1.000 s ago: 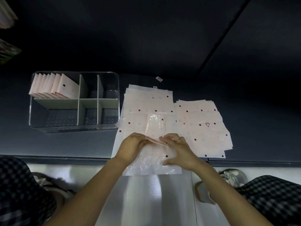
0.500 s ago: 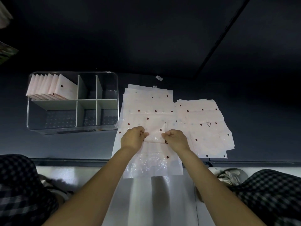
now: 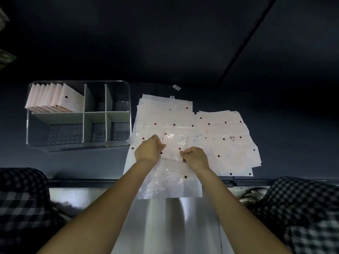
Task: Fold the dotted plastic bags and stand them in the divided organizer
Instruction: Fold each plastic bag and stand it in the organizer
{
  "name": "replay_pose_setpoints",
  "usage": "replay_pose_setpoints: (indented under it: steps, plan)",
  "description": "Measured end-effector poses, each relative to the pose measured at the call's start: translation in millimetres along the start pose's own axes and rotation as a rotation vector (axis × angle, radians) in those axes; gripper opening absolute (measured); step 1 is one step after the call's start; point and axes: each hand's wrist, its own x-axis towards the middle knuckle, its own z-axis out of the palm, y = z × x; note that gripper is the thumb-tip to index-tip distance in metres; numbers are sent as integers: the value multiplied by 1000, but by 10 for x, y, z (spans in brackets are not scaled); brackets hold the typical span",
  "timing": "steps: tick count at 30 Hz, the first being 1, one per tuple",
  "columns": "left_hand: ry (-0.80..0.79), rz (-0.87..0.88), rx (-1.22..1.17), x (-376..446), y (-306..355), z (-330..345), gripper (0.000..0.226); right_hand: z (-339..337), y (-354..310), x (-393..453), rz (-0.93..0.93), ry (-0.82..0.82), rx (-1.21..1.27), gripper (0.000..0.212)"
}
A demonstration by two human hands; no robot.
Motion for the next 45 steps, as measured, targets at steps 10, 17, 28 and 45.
replay_pose_setpoints:
  steps: [10,17,28,45]
  plan:
    - [-60,719,538,-28,-104,246,54,12,-14,36,12,-6,-60,15]
    - [-100,665,697,130,-154,238,70,28,-15,25,33,39,-97,22]
    - [-273,667,684,180,-107,124,111,122,-59,-115,85,135,224,25]
    - [-275,573,-101,-151,32,-1136,39,-458,-942,-649,-600,-93,-185,42]
